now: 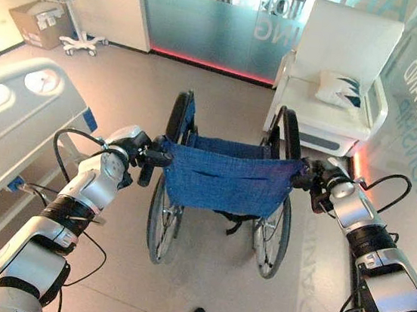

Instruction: Push the wheelchair next to the bed

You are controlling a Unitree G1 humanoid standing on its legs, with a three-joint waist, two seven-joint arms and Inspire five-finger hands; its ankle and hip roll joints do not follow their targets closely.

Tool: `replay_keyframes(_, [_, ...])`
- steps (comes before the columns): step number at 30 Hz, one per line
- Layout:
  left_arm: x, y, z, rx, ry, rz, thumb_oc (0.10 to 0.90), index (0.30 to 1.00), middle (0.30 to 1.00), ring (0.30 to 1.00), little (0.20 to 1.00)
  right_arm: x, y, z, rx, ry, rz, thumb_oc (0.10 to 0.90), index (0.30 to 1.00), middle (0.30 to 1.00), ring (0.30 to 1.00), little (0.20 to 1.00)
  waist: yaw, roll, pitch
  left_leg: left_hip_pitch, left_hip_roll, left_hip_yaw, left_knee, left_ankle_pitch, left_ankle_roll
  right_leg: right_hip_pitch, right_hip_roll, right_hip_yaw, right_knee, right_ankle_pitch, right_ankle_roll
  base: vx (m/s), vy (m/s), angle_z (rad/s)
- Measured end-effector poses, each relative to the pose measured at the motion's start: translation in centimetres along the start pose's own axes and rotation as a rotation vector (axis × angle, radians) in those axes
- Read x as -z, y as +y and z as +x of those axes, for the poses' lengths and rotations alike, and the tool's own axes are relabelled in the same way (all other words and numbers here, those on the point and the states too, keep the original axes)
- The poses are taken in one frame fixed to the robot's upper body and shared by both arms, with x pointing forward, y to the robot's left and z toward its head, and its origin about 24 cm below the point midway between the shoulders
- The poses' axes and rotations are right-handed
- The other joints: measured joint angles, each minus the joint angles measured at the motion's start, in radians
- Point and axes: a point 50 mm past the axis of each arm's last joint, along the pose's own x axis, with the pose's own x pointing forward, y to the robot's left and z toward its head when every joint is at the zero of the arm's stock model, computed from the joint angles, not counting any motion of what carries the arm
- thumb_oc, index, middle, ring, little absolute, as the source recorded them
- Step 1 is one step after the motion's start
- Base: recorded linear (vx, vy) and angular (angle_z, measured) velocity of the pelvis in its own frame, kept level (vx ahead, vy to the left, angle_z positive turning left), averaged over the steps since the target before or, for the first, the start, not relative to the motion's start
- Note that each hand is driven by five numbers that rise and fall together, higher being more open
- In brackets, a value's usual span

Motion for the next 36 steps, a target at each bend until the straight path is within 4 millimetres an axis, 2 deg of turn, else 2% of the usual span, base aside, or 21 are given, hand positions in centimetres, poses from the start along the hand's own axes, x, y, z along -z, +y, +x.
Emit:
replay_keyframes(1, [-0.4, 0.6, 0.1, -0.008, -0.005, 0.000, 0.400, 0.300, 0.300, 0.300, 0.300, -0.5, -0.5, -0.1, 0.012, -0.003, 0.000, 0.400, 0.300, 0.300, 0.300, 0.300, -0.034, -0.004, 0.011, -0.002, -0.016, -0.058, -0.003, -0.001, 0.001, -0.017, -0.008, 0.048, -0.157, 0.089, 0.039, 0.39, -0.344, 1.17])
replay_keyframes(2, [-0.7, 1.0, 0.2, -0.017, -0.012, -0.001, 0.400, 0.300, 0.300, 0.300, 0.300, -0.8, -0.8, -0.1, 0.018, -0.005, 0.002, 0.400, 0.300, 0.300, 0.300, 0.300, -0.066, -0.028, 0.026, 0.000, -0.040, -0.100, 0.003, -0.004, -0.004, -0.028, -0.034, 0.080, -0.230, 0.148, 0.042, 0.33, -0.314, 1.26])
replay_keyframes(4, [-1.0, 1.5, 0.1, -0.031, -0.026, -0.004, 0.400, 0.300, 0.300, 0.300, 0.300, -0.8, -1.1, -0.1, 0.020, -0.003, 0.012, 0.400, 0.300, 0.300, 0.300, 0.300, -0.086, -0.075, 0.034, 0.001, -0.071, -0.132, 0.006, -0.021, -0.013, -0.050, -0.071, 0.106, -0.213, 0.186, 0.039, 0.43, -0.397, 0.93])
replay_keyframes(6, [-1.4, 1.7, 0.2, -0.037, -0.038, -0.010, 0.400, 0.300, 0.300, 0.300, 0.300, -0.8, -1.5, -0.2, 0.020, 0.001, 0.012, 0.400, 0.300, 0.300, 0.300, 0.300, -0.095, -0.113, 0.031, -0.009, -0.075, -0.130, 0.044, -0.063, -0.037, -0.023, -0.077, 0.108, -0.132, 0.191, 0.031, 0.53, -0.376, 0.94])
replay_keyframes(7, [-1.6, 1.7, 0.2, -0.036, -0.045, -0.018, 0.400, 0.300, 0.300, 0.300, 0.300, -0.9, -2.1, -0.4, 0.029, -0.004, 0.007, 0.400, 0.300, 0.300, 0.300, 0.300, -0.114, -0.104, 0.035, -0.018, -0.049, -0.114, 0.062, -0.089, -0.048, -0.007, -0.070, 0.090, -0.125, 0.220, 0.034, 0.32, -0.195, 0.97])
replay_keyframes(8, [-1.8, 1.6, 0.2, -0.033, -0.050, -0.024, 0.400, 0.300, 0.300, 0.300, 0.300, -0.8, -2.4, -0.5, 0.034, -0.006, 0.002, 0.400, 0.300, 0.300, 0.300, 0.300, -0.123, -0.098, 0.038, -0.015, -0.028, -0.092, 0.063, -0.096, -0.050, 0.000, -0.063, 0.077, -0.111, 0.224, 0.031, 0.44, -0.302, 1.10])
replay_keyframes(9, [-2.1, 1.0, 0.3, -0.021, -0.056, -0.033, 0.400, 0.300, 0.300, 0.300, 0.300, -0.5, -2.8, -0.5, 0.038, 0.003, -0.007, 0.400, 0.300, 0.300, 0.300, 0.300, -0.136, -0.096, 0.044, -0.010, 0.011, -0.015, 0.119, -0.114, -0.063, 0.023, -0.062, 0.028, -0.103, 0.229, -0.027, 0.44, -0.339, 0.99])
replay_keyframes(10, [-2.5, -0.2, 0.6, 0.003, -0.056, -0.053, 0.400, 0.300, 0.300, 0.300, 0.300, 0.4, -3.1, -0.6, 0.041, 0.027, -0.026, 0.400, 0.300, 0.300, 0.300, 0.300, -0.137, -0.070, 0.040, -0.014, 0.073, 0.051, 0.186, -0.159, -0.076, 0.054, -0.050, -0.020, -0.082, 0.203, -0.047, 0.51, -0.426, 1.10])
replay_keyframes(11, [-2.9, -1.2, 0.8, 0.030, -0.061, -0.054, 0.400, 0.300, 0.300, 0.300, 0.300, 1.3, -3.4, -0.7, 0.038, 0.051, -0.046, 0.400, 0.300, 0.300, 0.300, 0.300, -0.139, -0.039, 0.024, 0.002, 0.126, 0.069, 0.154, -0.179, -0.092, 0.068, -0.025, -0.048, -0.065, 0.177, -0.051, 0.30, -0.299, 0.76])
replay_keyframes(14, [-3.2, -1.7, 0.7, 0.036, -0.074, -0.056, 0.400, 0.300, 0.300, 0.300, 0.300, 1.8, -3.9, -0.8, 0.043, 0.060, -0.056, 0.400, 0.300, 0.300, 0.300, 0.300, -0.131, -0.026, 0.010, 0.018, 0.159, 0.081, 0.111, -0.135, -0.148, 0.063, -0.008, -0.088, -0.012, 0.121, -0.074, 0.30, -0.283, 0.48])
replay_keyframes(16, [-3.5, -1.8, 0.8, 0.020, -0.078, -0.066, 0.400, 0.300, 0.300, 0.300, 0.300, 1.8, -4.0, -0.7, 0.048, 0.062, -0.054, 0.400, 0.300, 0.300, 0.300, 0.300, -0.134, -0.044, -0.004, 0.017, 0.158, 0.101, 0.084, -0.079, -0.161, 0.050, -0.014, -0.106, -0.003, 0.091, -0.090, 0.31, -0.259, 0.46])
replay_keyframes(18, [-3.5, -1.5, 0.9, -0.001, -0.071, -0.066, 0.400, 0.300, 0.300, 0.300, 0.300, 1.7, -3.6, -0.6, 0.039, 0.063, -0.041, 0.400, 0.300, 0.300, 0.300, 0.300, -0.127, -0.076, -0.006, -0.025, 0.156, 0.131, 0.157, -0.050, -0.164, 0.060, -0.017, -0.116, -0.012, 0.087, -0.098, 0.35, -0.224, 0.25])
replay_keyframes(20, [-2.5, -1.8, 1.1, -0.008, -0.040, -0.056, 0.400, 0.300, 0.300, 0.300, 0.300, 1.9, -1.6, -0.1, 0.005, 0.082, -0.015, 0.400, 0.300, 0.300, 0.300, 0.300, -0.112, -0.133, 0.003, -0.141, 0.113, 0.120, 0.380, -0.053, -0.175, 0.134, 0.012, -0.033, -0.076, 0.082, -0.111, 0.50, -0.053, 0.01])
replay_keyframes(21, [-1.6, -2.1, 0.9, 0.003, -0.022, -0.050, 0.400, 0.300, 0.300, 0.300, 0.300, 2.1, -0.6, 0.1, -0.014, 0.088, -0.009, 0.400, 0.300, 0.300, 0.300, 0.300, -0.095, -0.143, 0.004, -0.146, 0.089, 0.138, 0.346, -0.053, -0.175, 0.180, 0.021, -0.019, -0.113, 0.086, -0.112, 0.47, 0.027, -0.34])
replay_keyframes(24, [-0.4, -3.3, 0.7, 0.045, 0.003, -0.038, 0.400, 0.300, 0.300, 0.300, 0.300, 2.5, 0.6, 0.1, -0.040, 0.097, -0.027, 0.400, 0.300, 0.300, 0.300, 0.300, -0.059, -0.102, -0.009, -0.162, 0.086, 0.208, 0.205, -0.045, -0.174, 0.258, 0.064, -0.017, -0.170, 0.083, -0.118, 0.47, 0.072, -0.47])
replay_keyframes(26, [-0.1, -3.7, 0.6, 0.060, 0.007, -0.038, 0.400, 0.300, 0.300, 0.300, 0.300, 2.6, 1.1, 0.1, -0.049, 0.103, -0.042, 0.400, 0.300, 0.300, 0.300, 0.300, -0.038, -0.076, -0.014, -0.189, 0.076, 0.202, 0.072, -0.020, -0.203, 0.306, 0.094, -0.005, -0.203, 0.068, -0.126, 0.63, 0.140, -0.40])
replay_keyframes(28, [-0.1, -3.6, 0.5, 0.061, 0.001, -0.048, 0.400, 0.300, 0.300, 0.300, 0.300, 2.7, 0.7, 0.1, -0.044, 0.105, -0.047, 0.400, 0.300, 0.300, 0.300, 0.300, 0.008, -0.043, -0.012, -0.212, 0.099, 0.209, -0.038, -0.009, -0.219, 0.324, 0.114, 0.020, -0.202, 0.058, -0.130, 0.55, 0.219, -0.82])
replay_keyframes(31, [0.1, -2.6, 0.2, 0.055, -0.010, -0.038, 0.400, 0.300, 0.300, 0.300, 0.300, 2.2, 0.4, 0.0, -0.049, 0.085, -0.051, 0.400, 0.300, 0.300, 0.300, 0.300, 0.031, -0.033, -0.014, -0.252, 0.111, 0.256, 0.011, -0.012, -0.212, 0.341, 0.104, 0.018, -0.190, 0.030, -0.119, 0.43, 0.207, -0.56])
replay_keyframes(34, [0.3, -2.3, 0.1, 0.047, -0.006, -0.049, 0.400, 0.300, 0.300, 0.300, 0.300, 2.1, 0.4, 0.0, -0.048, 0.081, -0.046, 0.400, 0.300, 0.300, 0.300, 0.300, 0.039, -0.043, -0.017, -0.218, 0.069, 0.258, 0.120, -0.005, -0.181, 0.374, 0.063, 0.015, -0.144, -0.038, -0.072, 0.47, 0.195, -0.27])
replay_keyframes(35, [0.3, -2.1, 0.1, 0.039, -0.011, -0.067, 0.400, 0.300, 0.300, 0.300, 0.300, 2.2, 0.5, 0.0, -0.051, 0.084, -0.041, 0.400, 0.300, 0.300, 0.300, 0.300, 0.039, -0.059, -0.020, -0.192, 0.054, 0.264, 0.115, 0.014, -0.121, 0.376, 0.039, 0.017, -0.115, -0.073, -0.059, 0.46, 0.230, -0.24])
replay_keyframes(36, [0.4, -1.8, 0.0, 0.025, -0.015, -0.081, 0.400, 0.300, 0.300, 0.300, 0.300, 2.3, 0.7, 0.0, -0.056, 0.086, -0.031, 0.400, 0.300, 0.300, 0.300, 0.300, 0.040, -0.075, -0.031, -0.167, 0.032, 0.277, 0.106, 0.024, -0.089, 0.374, 0.012, 0.011, -0.071, -0.102, -0.045, 0.44, 0.218, -0.31])
